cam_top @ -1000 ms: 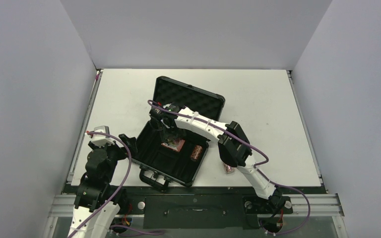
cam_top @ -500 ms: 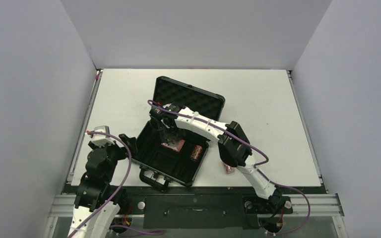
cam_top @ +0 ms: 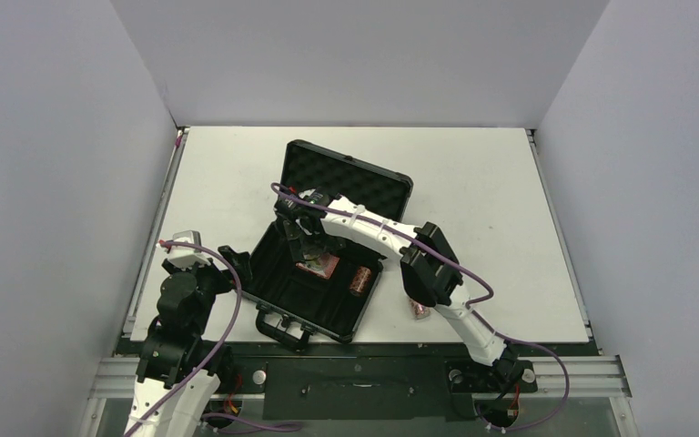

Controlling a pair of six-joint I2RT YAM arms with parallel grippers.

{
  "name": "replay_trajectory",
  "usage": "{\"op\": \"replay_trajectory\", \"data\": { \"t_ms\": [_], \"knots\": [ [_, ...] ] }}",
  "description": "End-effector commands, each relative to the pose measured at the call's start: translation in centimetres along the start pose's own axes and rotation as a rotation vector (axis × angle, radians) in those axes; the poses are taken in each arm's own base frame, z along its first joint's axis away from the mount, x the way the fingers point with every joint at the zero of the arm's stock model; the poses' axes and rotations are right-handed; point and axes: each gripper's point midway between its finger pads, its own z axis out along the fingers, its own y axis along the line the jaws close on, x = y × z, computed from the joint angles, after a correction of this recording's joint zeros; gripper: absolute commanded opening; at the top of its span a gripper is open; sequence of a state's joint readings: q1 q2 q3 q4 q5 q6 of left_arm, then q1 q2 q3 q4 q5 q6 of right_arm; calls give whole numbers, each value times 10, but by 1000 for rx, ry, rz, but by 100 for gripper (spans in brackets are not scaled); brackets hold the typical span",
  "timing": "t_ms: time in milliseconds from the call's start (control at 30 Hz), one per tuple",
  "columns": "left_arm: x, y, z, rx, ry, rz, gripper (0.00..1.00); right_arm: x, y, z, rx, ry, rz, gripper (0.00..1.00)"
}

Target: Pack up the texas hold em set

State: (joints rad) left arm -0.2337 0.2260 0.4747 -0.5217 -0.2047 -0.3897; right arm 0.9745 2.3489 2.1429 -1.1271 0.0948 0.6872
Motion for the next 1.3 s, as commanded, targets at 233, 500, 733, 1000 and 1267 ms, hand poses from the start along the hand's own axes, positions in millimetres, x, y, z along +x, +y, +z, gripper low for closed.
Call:
{"op": "replay_trajectory", "data": {
  "t_ms": [233,500,733,1000,1267],
  "knots": [
    [-11,-3,2,7,-38,-11,96,-33,-10,-70,-36,-160,34,80],
    [-11,-3,2,8,-35,-10,96,-48,-22,-136,-73,-276,81,81],
    [-10,-3,2,4,-34,-12,96,-46,-45,-188,-78,-360,130,81],
    [-10,-3,2,3,-32,-15,96,-27,-89,-217,2,-423,196,80],
    [-10,-1,2,-9,-35,-19,96,15,-139,-222,86,-461,316,80]
  ]
}}
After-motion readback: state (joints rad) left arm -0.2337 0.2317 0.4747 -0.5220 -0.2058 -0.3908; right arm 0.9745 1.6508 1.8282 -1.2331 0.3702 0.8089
